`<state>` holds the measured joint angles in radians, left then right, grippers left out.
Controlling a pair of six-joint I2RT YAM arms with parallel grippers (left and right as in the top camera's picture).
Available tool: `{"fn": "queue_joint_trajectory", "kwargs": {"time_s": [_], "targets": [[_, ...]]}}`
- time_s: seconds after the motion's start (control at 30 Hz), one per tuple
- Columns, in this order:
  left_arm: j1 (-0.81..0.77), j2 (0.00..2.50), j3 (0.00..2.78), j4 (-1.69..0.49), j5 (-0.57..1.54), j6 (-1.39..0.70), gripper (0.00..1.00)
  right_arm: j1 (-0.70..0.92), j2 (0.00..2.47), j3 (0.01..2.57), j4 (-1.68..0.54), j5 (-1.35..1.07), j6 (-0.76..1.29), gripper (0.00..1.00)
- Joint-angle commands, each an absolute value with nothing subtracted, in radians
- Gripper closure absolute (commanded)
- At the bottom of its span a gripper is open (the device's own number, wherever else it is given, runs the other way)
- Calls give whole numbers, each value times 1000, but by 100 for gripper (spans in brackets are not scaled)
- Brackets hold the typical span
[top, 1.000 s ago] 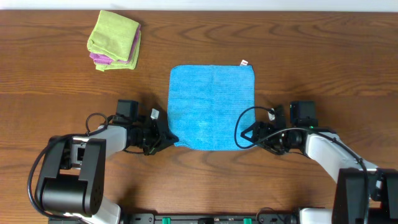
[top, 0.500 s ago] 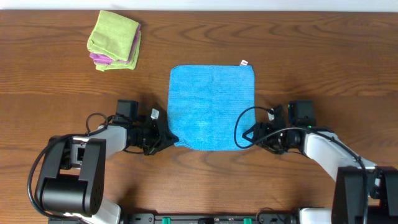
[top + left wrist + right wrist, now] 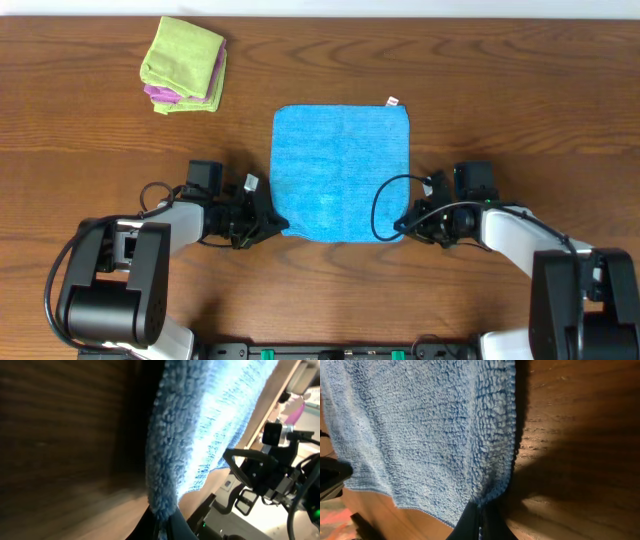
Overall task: Fold the cloth
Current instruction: 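Grasp the cloth's right edge with the right gripper, then lift both edges and fold the near half over the far half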
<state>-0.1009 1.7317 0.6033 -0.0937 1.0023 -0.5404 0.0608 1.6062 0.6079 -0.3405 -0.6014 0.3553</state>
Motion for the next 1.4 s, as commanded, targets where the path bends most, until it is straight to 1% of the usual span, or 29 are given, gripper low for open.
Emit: {"fn": "queue_joint_trajectory", "kwargs": {"time_s": [0.0, 0.1, 0.3, 0.57, 0.67, 0.87, 1.07, 1.37], "targets": [[-99, 1735, 597, -101, 1061, -481, 94, 69, 1582, 584, -361, -500, 339, 99], [-99, 1714, 597, -142, 1074, -437, 94, 69, 1538, 584, -398, -496, 335, 99], [-99, 1609, 597, -317, 1036, -337, 94, 69, 1437, 584, -487, -493, 332, 99], [-99, 1461, 597, -465, 1010, -337, 94, 69, 1314, 584, -671, -494, 312, 99], [-99, 1411, 597, -475, 1004, -353, 94, 71, 1260, 584, -699, -492, 299, 98], [-99, 1345, 598, -422, 936, -454, 94, 71, 1195, 584, -616, -469, 309, 99], [-100, 1348, 598, -230, 879, -597, 94, 71, 1204, 584, -491, -448, 344, 99], [-100, 1390, 598, -17, 771, -712, 94, 71, 1272, 588, -328, -406, 371, 99]]}}
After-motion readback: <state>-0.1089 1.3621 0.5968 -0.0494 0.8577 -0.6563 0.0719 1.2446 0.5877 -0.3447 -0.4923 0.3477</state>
